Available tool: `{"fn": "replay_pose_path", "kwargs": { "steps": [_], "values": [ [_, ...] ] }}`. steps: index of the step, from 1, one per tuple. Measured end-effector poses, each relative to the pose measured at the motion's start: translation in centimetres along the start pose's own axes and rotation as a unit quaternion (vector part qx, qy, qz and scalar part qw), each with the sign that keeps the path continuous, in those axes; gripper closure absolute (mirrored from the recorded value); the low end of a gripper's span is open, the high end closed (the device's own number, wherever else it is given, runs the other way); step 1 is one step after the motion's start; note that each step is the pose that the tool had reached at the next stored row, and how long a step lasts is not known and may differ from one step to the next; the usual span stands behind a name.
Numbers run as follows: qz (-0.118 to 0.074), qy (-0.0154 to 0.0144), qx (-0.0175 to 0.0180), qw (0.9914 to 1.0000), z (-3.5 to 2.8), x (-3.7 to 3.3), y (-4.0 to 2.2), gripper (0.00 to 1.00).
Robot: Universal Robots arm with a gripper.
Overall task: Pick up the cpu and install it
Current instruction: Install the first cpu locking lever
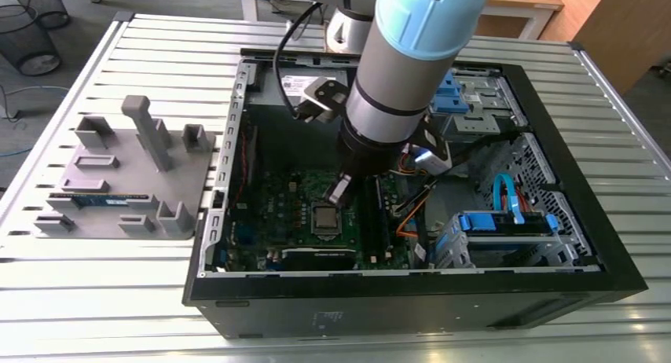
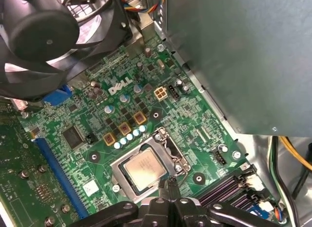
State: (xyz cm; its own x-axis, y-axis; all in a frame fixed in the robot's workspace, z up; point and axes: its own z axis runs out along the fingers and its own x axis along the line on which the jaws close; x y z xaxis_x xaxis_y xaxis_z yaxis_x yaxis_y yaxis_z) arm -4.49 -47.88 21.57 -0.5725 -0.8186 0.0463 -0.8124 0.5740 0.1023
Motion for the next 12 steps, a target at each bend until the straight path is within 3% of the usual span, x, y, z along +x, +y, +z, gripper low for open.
{"fn": "replay_pose_path", "kwargs": {
  "steps": [7, 12],
  "values": [
    [0.0, 0.0043, 0.003, 0.99999, 0.56, 0.04, -0.12, 0.89],
    [0.001, 0.0045, 0.0032, 0.99998, 0.59, 0.06, -0.12, 0.89]
  ]
}}
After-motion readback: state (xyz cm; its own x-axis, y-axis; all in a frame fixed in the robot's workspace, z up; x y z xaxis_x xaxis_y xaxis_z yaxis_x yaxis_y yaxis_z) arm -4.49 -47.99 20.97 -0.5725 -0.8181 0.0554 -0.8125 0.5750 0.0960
